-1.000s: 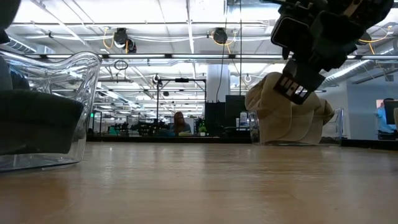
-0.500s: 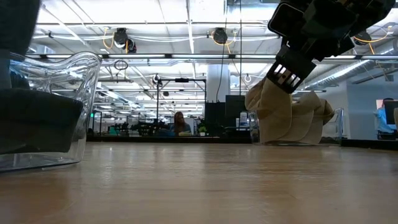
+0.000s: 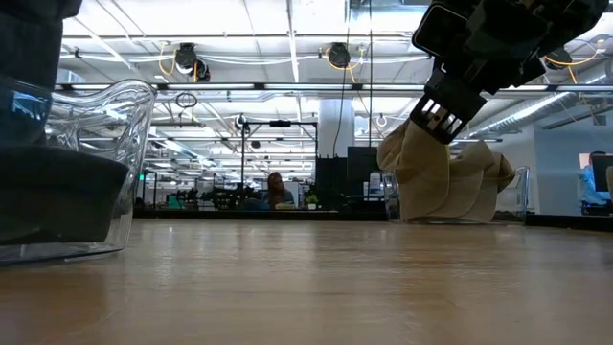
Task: Pick & Place hat
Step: Put the black cap into the bottom transparent bin, then put the brown cap into the top transparent bin
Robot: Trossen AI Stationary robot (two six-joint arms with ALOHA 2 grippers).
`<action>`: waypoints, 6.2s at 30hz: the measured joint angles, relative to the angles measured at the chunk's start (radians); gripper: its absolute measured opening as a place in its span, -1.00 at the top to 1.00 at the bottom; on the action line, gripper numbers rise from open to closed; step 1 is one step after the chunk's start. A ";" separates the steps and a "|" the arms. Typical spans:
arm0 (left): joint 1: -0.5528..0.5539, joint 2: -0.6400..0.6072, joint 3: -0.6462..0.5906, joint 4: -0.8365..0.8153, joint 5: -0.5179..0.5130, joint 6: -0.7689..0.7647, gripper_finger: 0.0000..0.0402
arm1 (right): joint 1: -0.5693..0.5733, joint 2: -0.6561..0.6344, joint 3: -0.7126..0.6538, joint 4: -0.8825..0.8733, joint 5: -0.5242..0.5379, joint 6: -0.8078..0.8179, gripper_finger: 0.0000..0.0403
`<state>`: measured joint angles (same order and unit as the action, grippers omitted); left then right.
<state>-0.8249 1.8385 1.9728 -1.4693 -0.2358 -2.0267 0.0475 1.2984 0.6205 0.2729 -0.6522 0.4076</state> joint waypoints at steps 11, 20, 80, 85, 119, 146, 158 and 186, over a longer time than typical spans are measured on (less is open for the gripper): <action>-0.002 0.061 0.000 0.006 0.010 0.006 0.97 | 0.000 0.000 0.000 0.000 0.000 0.000 0.25; -0.015 0.074 0.000 0.001 0.010 -0.003 0.98 | 0.000 0.000 0.000 0.000 0.000 0.019 0.25; -0.040 0.007 -0.220 0.134 0.051 -0.011 -0.03 | 0.000 0.000 0.001 0.007 0.027 0.037 0.25; -0.040 -0.026 -0.220 0.133 0.049 -0.015 -0.20 | 0.000 0.000 0.001 0.007 0.027 0.037 0.25; -0.072 -0.127 -0.487 0.267 0.126 0.016 0.89 | 0.000 0.000 0.001 0.007 0.055 0.052 0.25; -0.066 -0.204 -0.490 0.246 0.076 0.013 0.59 | 0.000 0.000 0.001 0.007 0.076 0.064 0.25; -0.061 -0.249 -0.490 0.228 0.048 0.070 -0.08 | 0.000 0.000 0.001 0.007 0.078 0.100 0.25; 0.231 -0.483 -0.519 0.185 -0.476 1.142 0.96 | 0.000 0.000 0.001 0.008 0.452 0.202 0.25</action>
<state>-0.5942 1.3552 1.4536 -1.2847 -0.7114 -0.8849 0.0477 1.2987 0.6212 0.2806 -0.2002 0.6094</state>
